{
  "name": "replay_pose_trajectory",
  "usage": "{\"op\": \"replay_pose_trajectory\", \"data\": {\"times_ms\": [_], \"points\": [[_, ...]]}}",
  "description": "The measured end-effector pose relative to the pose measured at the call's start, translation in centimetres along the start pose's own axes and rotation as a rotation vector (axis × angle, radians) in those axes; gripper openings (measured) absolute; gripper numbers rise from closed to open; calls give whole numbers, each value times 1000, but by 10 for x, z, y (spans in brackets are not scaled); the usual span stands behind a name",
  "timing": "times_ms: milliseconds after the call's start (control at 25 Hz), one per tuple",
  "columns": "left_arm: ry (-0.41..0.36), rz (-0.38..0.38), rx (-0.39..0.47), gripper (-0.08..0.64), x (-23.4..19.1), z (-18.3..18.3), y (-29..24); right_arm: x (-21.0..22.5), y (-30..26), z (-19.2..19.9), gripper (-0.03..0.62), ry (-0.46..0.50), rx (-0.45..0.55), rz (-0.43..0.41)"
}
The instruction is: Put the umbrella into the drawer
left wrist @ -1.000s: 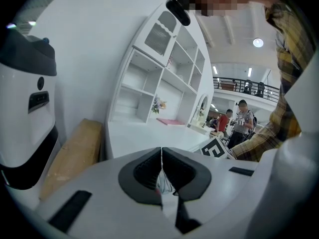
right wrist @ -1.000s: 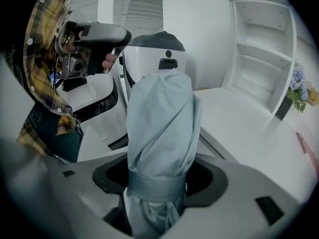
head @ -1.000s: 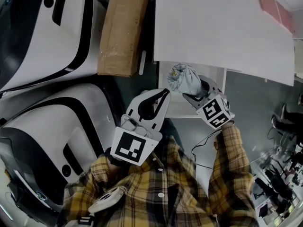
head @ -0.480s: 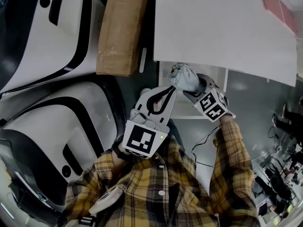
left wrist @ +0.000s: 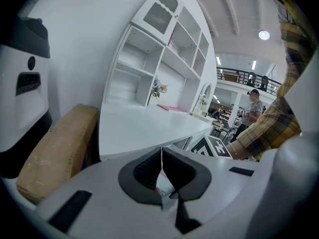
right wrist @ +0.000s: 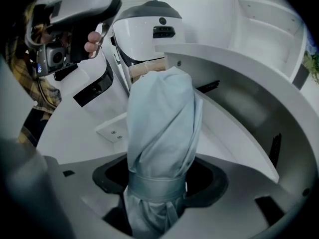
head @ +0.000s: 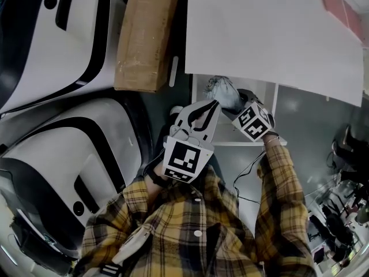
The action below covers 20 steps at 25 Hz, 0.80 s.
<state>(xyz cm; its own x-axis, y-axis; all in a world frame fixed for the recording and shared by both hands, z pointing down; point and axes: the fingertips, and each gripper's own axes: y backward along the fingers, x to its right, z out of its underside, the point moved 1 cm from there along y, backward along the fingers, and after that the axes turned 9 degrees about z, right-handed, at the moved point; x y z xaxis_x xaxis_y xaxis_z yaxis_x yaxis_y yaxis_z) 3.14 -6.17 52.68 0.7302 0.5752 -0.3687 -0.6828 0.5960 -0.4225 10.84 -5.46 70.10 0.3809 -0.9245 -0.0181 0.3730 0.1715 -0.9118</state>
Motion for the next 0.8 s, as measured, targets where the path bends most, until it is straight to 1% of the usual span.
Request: {"op": "replay_pose_trajectory", "data": {"times_ms": [360, 560, 800], "points": [[18, -6, -74, 26, -4, 26, -19, -1, -21, 11, 307, -50, -59, -17], [40, -9, -96, 26, -5, 34, -22, -3, -32, 16, 307, -35, -95, -27], [64, -18, -112, 26, -8, 42, -22, -13, -41, 27, 307, -29, -160, -71]]}}
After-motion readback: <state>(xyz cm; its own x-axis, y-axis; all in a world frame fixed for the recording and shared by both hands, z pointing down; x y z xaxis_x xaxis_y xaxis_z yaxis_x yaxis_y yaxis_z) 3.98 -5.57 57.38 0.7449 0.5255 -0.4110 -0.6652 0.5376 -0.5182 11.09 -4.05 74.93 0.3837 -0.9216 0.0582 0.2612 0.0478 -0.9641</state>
